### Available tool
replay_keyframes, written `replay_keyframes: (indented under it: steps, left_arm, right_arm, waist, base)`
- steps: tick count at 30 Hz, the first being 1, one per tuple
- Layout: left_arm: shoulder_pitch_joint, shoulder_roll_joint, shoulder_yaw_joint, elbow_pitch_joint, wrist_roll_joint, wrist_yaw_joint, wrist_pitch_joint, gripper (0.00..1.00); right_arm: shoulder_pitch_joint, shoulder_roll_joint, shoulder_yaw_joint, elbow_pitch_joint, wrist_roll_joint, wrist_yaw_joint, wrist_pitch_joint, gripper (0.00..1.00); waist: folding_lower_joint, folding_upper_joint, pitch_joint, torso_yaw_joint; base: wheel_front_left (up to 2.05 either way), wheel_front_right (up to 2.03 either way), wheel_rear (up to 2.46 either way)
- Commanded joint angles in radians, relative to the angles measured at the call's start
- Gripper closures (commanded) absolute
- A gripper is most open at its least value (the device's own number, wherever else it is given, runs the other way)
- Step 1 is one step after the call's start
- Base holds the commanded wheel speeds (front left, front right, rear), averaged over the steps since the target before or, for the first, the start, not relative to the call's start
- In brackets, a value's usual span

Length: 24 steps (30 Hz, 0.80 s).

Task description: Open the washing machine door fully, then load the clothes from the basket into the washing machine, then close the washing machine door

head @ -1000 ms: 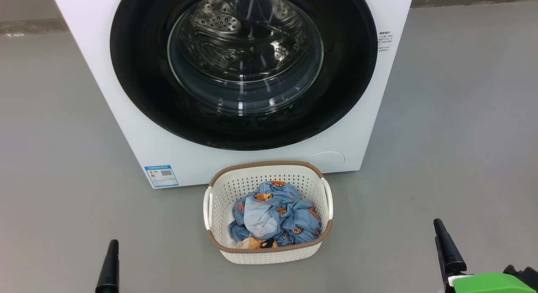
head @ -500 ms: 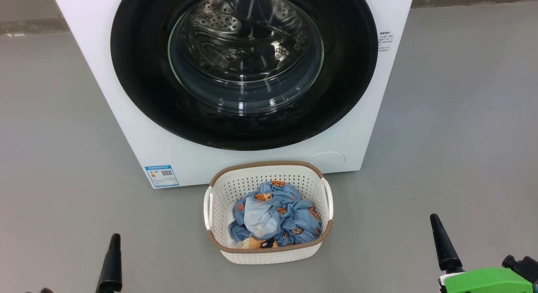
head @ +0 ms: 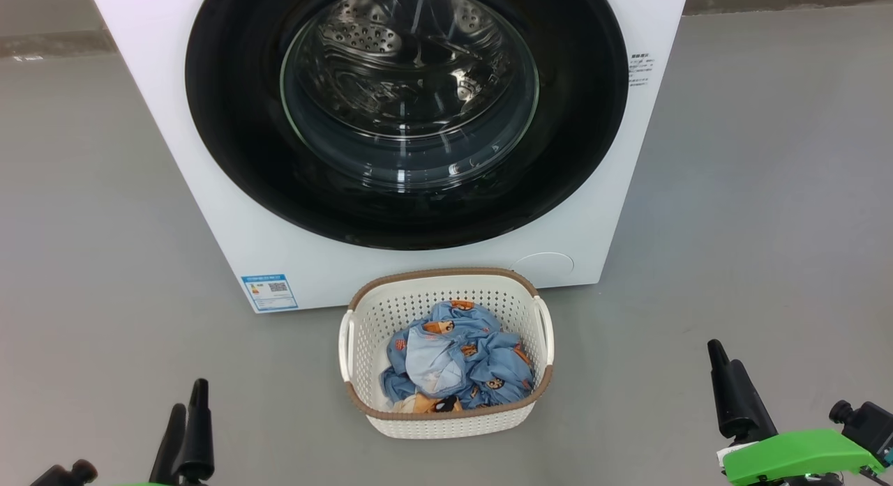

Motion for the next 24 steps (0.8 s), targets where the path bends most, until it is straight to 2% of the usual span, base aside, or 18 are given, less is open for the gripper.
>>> replay_keyframes:
  steps: [1,24]
  left_arm:
    - [-0.034,0.025,0.014,-0.032,0.024,-0.002,-0.011,0.0]
    - [-0.023,0.054,-0.008,-0.054,0.345,-0.003,-0.08,0.0]
  right_arm:
    - [-0.041,-0.014,0.018,-0.032,-0.033,-0.001,-0.013,0.0]
    - [-0.052,-0.015,0.03,-0.048,-0.368,-0.001,-0.08,0.0]
  waist:
    - [-0.0001,-0.0001,0.0,0.0]
    - [-0.0001,-0.0001,-0.008,0.006]
  base:
    - [0.0,0.0,0.0]
    - [0.0,0.0,0.0]
